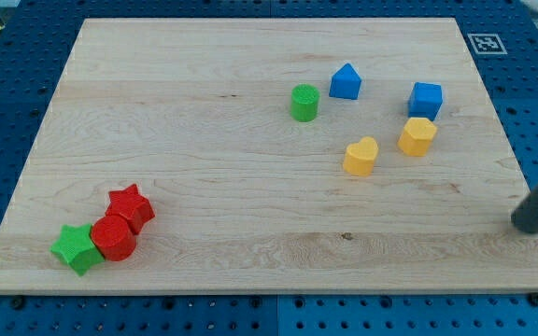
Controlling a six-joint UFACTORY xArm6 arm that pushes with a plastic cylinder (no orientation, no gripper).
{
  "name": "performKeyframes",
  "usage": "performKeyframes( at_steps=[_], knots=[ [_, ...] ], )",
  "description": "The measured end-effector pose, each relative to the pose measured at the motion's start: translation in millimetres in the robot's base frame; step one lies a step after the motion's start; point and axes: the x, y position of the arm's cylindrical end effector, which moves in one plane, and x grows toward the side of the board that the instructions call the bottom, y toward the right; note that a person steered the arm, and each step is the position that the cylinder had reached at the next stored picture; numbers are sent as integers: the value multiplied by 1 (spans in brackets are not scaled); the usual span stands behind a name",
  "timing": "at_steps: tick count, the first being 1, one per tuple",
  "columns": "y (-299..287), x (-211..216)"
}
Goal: Put the green star at the top of red star
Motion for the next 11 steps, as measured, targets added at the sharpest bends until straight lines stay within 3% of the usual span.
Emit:
performKeyframes(
  at_steps=[1,2,8,11],
  knots=[
    [-36,38],
    [-61,39],
    [-465,39],
    [-496,34]
  ],
)
